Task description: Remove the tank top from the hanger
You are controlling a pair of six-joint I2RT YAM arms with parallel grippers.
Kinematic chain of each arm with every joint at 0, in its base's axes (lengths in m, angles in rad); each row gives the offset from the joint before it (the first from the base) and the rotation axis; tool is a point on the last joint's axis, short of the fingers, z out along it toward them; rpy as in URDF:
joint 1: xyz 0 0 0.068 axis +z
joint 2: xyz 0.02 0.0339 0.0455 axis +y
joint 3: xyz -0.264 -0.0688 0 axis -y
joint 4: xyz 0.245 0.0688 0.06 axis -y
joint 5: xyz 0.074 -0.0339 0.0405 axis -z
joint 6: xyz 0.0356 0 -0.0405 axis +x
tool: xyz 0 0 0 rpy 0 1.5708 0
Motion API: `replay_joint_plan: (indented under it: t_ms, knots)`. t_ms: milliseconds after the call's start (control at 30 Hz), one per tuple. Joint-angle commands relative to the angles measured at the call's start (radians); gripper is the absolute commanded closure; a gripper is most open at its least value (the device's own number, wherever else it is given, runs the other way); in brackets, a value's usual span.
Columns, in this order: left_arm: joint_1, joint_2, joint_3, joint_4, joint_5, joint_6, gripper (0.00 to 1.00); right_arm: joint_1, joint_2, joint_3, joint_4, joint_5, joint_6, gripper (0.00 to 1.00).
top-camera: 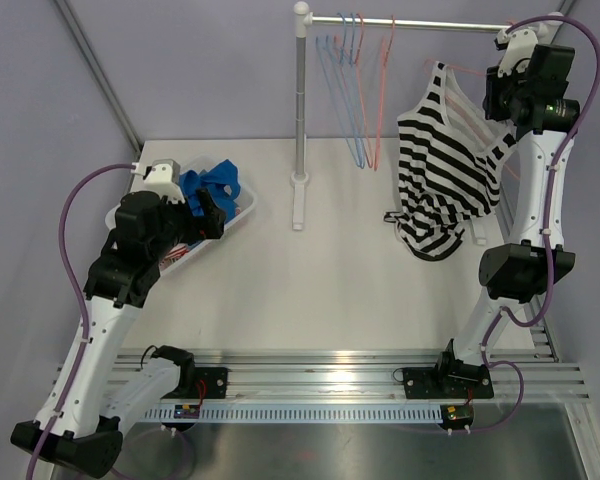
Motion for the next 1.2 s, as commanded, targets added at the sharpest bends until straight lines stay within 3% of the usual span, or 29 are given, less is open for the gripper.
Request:
replay_joint_plan:
  t_ms: [0,200,267,300,467,533,700,933,1167]
  knots:
    - [0.007,0.007,0.0,0.057,0.044,0.01,0.01,-0.002,-0.033,0.013,-0.017,-0.053,0.093,0.69]
    - [0.01,0.009,0.0,0.055,0.045,0.01,0.01,-0.002,-0.069,-0.029,0.014,-0.113,0.183,0.69]
    - [0.013,0.009,0.001,0.057,0.047,0.01,0.01,-0.002,-0.075,-0.046,0.023,-0.131,0.201,0.75]
    - [0.013,0.01,0.0,0.057,0.048,0.01,0.01,-0.002,-0.073,-0.045,0.018,-0.133,0.209,0.85]
    - [0.018,0.01,0.0,0.059,0.053,0.011,0.01,0.002,-0.073,-0.014,0.006,-0.154,0.236,0.92]
    - [0.023,0.01,-0.002,0.059,0.056,0.01,0.01,0.013,-0.073,0.016,0.003,-0.145,0.239,1.0]
    - [0.03,0.01,-0.004,0.062,0.056,0.01,0.01,0.031,-0.093,0.081,-0.009,-0.118,0.256,1.0]
    - [0.038,0.012,-0.004,0.06,0.059,0.008,0.01,0.042,-0.19,0.033,0.072,-0.121,0.296,1.0]
    - [0.053,0.013,-0.002,0.063,0.059,0.008,0.01,0.042,-0.279,-0.011,-0.035,-0.112,0.354,1.0]
